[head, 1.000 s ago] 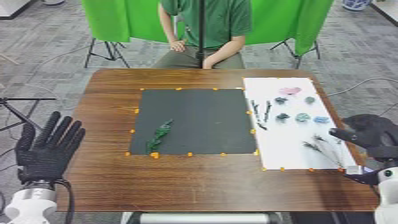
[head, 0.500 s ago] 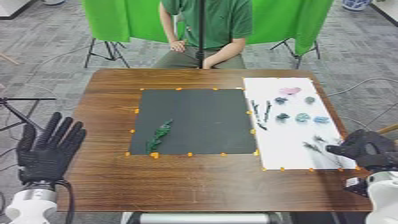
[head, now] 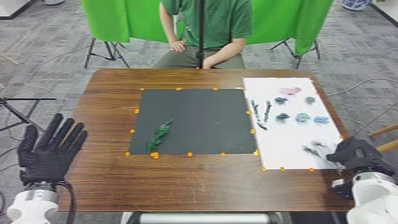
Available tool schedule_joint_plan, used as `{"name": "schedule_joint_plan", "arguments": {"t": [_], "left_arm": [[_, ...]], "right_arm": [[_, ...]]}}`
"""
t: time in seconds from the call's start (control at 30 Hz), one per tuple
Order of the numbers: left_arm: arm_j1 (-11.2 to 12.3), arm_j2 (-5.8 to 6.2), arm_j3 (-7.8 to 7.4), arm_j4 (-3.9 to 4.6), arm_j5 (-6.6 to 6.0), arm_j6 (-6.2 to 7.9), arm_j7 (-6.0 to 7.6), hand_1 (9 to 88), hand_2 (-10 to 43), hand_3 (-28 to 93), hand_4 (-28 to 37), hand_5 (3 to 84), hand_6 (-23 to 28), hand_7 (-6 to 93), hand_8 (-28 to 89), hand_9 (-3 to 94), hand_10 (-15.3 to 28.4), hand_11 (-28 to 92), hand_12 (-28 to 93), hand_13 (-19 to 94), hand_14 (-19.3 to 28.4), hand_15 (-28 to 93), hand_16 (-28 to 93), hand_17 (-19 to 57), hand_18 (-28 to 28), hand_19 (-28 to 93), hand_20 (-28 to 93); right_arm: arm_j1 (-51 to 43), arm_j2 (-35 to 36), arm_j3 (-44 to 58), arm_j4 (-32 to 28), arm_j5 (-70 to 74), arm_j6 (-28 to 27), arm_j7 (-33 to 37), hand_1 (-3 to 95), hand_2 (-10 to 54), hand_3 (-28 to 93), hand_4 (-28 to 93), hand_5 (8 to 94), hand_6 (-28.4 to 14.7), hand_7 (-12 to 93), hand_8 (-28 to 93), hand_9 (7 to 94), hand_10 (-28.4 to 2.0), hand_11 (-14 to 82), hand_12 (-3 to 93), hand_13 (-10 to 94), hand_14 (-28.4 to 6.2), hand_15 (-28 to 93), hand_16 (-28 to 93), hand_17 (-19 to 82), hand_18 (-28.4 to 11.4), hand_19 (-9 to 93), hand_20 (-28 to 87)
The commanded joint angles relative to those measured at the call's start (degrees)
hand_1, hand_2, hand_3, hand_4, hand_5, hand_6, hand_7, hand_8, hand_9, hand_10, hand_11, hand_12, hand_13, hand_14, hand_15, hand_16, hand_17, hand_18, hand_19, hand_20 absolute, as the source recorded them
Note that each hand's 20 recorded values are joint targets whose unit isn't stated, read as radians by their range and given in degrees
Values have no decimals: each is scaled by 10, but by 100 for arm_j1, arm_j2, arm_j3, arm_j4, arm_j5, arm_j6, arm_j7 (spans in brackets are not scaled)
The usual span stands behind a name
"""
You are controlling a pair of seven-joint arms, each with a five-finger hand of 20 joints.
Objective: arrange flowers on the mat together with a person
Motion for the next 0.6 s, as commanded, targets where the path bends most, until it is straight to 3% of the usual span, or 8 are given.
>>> {"name": "schedule_joint_plan", "arguments": {"t": [0.03, 0.17, 0.37, 0.6], "left_arm": [[58, -52, 23, 3, 8, 52, -55, 243, 170, 639, -283, 402, 72, 53, -88, 337, 136, 138, 35, 241, 148, 274, -81, -25, 103, 240, 102], [53, -48, 21, 9, 16, 57, -69, 243, 170, 639, -283, 402, 72, 52, -88, 336, 135, 138, 35, 241, 148, 275, -82, -26, 105, 242, 102], [-39, 4, 55, 44, 26, 56, -138, 243, 169, 640, -283, 403, 73, 52, -88, 336, 135, 138, 35, 242, 148, 275, -82, -28, 106, 246, 103], [-79, 51, 103, 45, 41, 65, -218, 243, 170, 639, -283, 402, 72, 53, -88, 337, 135, 139, 35, 242, 148, 279, -81, -28, 107, 247, 102]], "right_arm": [[92, 8, -288, 32, 42, 598, 376, 533, -95, 666, -241, 710, -5, 440, 80, 677, -129, 483, 498, 556, -143, 765, 328, 234, -189, 627, 312], [153, 49, -319, -152, 360, 1006, 393, 532, -95, 675, -240, 712, -8, 449, 89, 682, -128, 486, 504, 565, -145, 773, 329, 238, -193, 642, 318], [272, 200, -256, -492, 1390, 1387, -598, 531, -95, 677, -238, 709, -8, 452, 96, 681, -128, 491, 506, 567, -145, 778, 330, 238, -194, 651, 319], [1048, 239, -805, -723, 1429, 1042, -965, 521, -95, 687, -233, 702, -5, 462, 98, 682, -128, 491, 504, 564, -146, 779, 330, 237, -192, 650, 316]]}}
